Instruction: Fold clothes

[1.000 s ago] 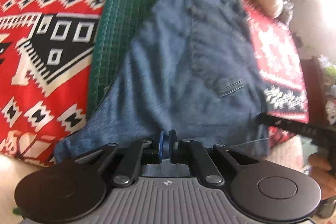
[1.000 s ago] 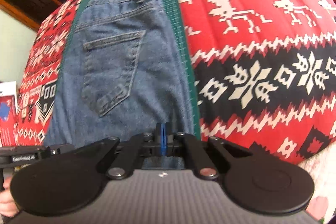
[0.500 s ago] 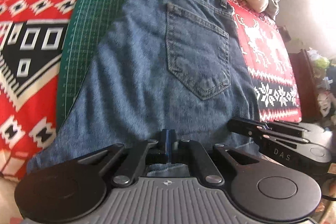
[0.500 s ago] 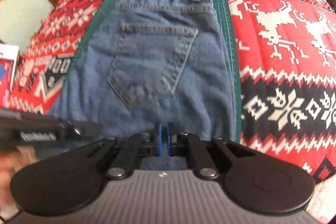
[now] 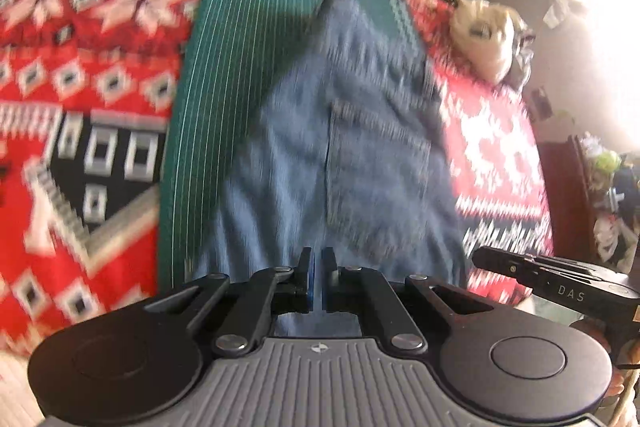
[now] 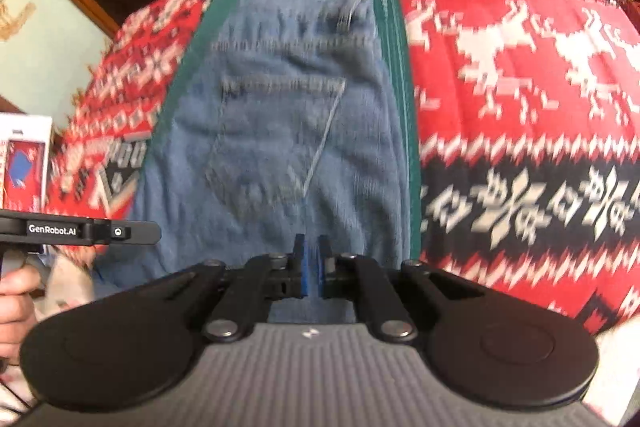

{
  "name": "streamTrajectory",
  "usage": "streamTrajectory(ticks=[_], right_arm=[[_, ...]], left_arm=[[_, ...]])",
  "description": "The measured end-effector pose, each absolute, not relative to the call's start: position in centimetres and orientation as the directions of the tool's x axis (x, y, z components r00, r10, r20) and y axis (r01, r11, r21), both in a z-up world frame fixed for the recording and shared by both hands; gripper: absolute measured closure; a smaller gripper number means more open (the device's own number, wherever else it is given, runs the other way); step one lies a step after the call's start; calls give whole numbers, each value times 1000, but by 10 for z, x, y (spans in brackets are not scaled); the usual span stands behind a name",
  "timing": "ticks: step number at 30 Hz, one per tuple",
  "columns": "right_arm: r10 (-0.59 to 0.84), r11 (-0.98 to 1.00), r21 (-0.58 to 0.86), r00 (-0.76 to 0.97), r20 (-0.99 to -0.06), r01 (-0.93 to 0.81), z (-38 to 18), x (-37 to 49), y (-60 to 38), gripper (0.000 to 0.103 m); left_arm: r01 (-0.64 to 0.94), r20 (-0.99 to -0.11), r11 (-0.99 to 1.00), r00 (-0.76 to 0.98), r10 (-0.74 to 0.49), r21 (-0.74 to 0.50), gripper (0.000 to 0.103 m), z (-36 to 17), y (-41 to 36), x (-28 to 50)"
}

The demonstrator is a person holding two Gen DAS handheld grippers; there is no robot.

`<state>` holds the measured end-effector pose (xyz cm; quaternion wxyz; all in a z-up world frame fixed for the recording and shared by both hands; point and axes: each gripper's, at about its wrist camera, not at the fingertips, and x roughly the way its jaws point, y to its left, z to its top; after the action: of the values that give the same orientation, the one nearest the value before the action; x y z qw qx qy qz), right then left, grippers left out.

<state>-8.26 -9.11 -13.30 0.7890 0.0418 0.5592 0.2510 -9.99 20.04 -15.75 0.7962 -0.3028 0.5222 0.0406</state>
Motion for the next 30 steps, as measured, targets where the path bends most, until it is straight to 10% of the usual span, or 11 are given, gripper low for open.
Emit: streamTrajectory(ticks=[30], right_arm=[[395,883,356,75,-916,-305,-181,94,57,99]], left_arm=[[-472,-879,752,358,-314,-461,100,-214,239,36]])
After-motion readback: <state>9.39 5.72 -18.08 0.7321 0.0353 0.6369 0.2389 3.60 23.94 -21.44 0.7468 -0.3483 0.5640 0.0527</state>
